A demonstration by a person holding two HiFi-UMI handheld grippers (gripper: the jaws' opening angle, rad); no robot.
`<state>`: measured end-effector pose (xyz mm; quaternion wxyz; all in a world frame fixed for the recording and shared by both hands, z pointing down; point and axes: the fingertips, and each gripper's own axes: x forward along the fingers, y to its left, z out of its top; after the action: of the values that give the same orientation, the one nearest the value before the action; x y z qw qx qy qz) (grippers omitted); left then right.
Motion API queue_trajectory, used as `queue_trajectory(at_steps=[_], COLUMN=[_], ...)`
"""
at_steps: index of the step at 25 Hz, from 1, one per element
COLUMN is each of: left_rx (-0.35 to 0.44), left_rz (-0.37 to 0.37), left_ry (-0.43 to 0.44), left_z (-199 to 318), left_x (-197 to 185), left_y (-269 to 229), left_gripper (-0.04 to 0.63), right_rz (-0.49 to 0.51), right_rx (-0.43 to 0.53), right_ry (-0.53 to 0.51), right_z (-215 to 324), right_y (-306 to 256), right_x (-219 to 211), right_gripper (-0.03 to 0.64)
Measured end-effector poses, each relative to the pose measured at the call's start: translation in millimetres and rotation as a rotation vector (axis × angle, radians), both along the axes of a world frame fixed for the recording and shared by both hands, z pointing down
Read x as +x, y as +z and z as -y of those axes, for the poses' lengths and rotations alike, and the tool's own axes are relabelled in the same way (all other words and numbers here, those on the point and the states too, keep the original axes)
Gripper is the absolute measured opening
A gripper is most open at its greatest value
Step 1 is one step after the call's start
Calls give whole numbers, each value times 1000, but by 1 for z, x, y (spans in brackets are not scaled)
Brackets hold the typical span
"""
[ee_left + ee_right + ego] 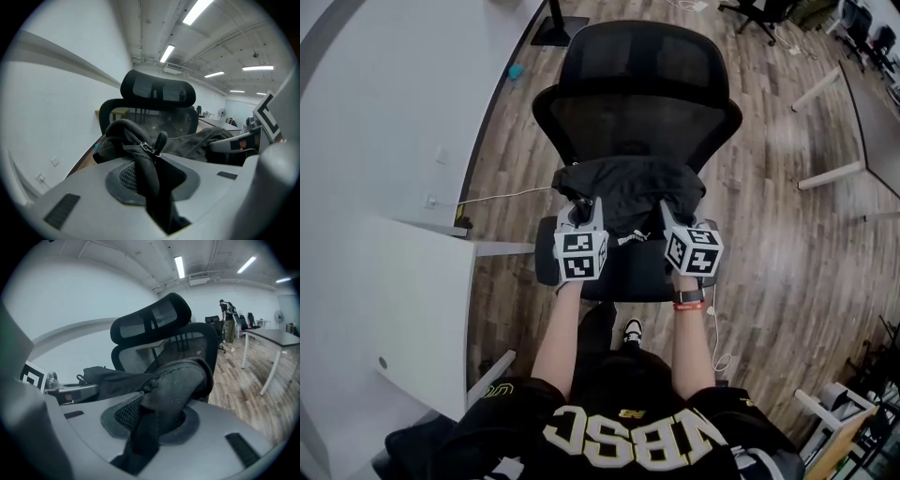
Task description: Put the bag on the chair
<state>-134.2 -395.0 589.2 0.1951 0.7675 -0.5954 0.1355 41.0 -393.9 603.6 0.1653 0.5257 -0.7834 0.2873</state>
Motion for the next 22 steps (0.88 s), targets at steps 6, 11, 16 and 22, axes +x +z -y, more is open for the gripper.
queue_trajectory(at_steps=[6,11,16,22], left_rx=[-96,-196,-307,-398], left_rz=[-3,-7,-63,-36], left_ry=[17,26,-19,-36], left_z=[13,14,14,12], left_x=[-6,-12,-15,-20], left_y=[63,126,185,251], left_gripper=[74,81,89,97], right_rz=[-12,-49,-15,-34], right_rx=[-88,-178,-281,-373], right_ry=[-10,-16,1,-5], right_z=[9,15,9,3], right_y=[63,122,191,260], right_x=[-8,-13,-10,-7], right_gripper=[98,101,103,120])
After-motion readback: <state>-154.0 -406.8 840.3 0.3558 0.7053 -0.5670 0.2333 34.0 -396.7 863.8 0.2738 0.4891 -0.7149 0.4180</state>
